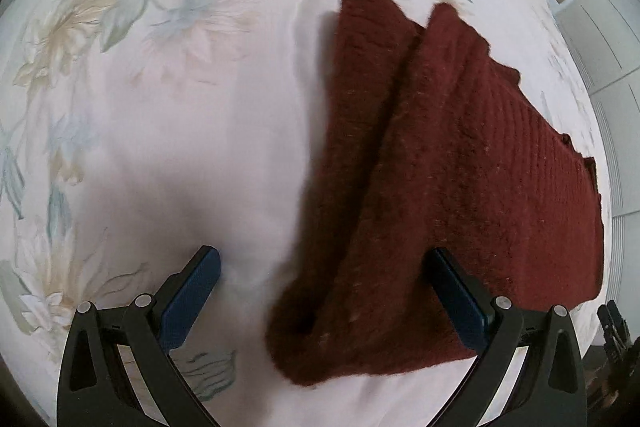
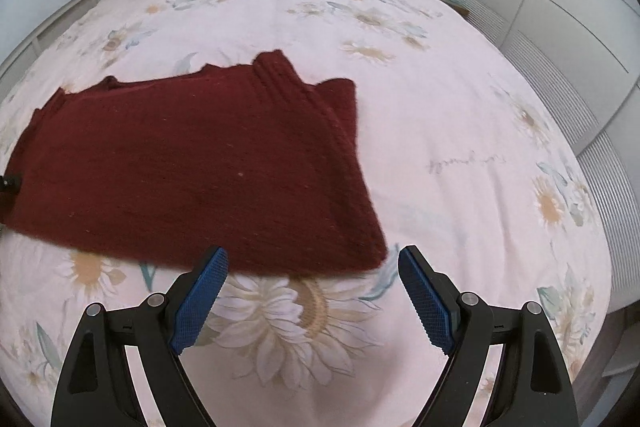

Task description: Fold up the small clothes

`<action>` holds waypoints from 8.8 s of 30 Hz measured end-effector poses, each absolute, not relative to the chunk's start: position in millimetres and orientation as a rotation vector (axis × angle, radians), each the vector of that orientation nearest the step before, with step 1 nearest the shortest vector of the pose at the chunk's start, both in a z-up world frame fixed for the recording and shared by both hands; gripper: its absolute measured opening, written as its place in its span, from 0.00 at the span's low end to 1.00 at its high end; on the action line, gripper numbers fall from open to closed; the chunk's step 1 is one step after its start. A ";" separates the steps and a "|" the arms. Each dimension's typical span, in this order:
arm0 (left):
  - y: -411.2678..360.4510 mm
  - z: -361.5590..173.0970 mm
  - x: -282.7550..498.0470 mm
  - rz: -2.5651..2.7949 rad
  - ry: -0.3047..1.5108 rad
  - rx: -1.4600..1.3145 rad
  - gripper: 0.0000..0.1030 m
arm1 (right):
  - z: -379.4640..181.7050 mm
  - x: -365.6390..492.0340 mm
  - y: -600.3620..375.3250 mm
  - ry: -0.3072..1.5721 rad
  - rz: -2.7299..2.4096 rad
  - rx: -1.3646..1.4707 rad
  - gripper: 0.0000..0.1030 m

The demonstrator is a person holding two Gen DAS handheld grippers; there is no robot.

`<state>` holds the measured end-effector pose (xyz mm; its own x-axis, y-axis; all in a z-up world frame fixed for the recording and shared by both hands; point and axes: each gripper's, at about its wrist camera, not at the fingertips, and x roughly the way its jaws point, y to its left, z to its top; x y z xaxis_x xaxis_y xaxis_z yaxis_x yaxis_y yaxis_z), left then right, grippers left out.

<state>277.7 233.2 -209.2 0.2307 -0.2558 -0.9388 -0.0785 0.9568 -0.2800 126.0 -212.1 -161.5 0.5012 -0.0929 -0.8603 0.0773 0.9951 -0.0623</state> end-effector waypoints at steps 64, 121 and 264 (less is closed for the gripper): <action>-168.9 -120.4 242.8 -0.501 1.322 0.059 0.88 | -142.9 83.3 -332.7 1.034 -0.167 0.232 0.85; -15.2 -131.0 219.0 -0.332 1.246 0.087 0.99 | -171.7 205.1 -263.9 1.330 0.121 0.274 0.32; 124.4 -57.6 90.7 -0.058 0.974 0.088 0.99 | -38.3 27.6 -199.8 0.878 -0.038 0.046 1.00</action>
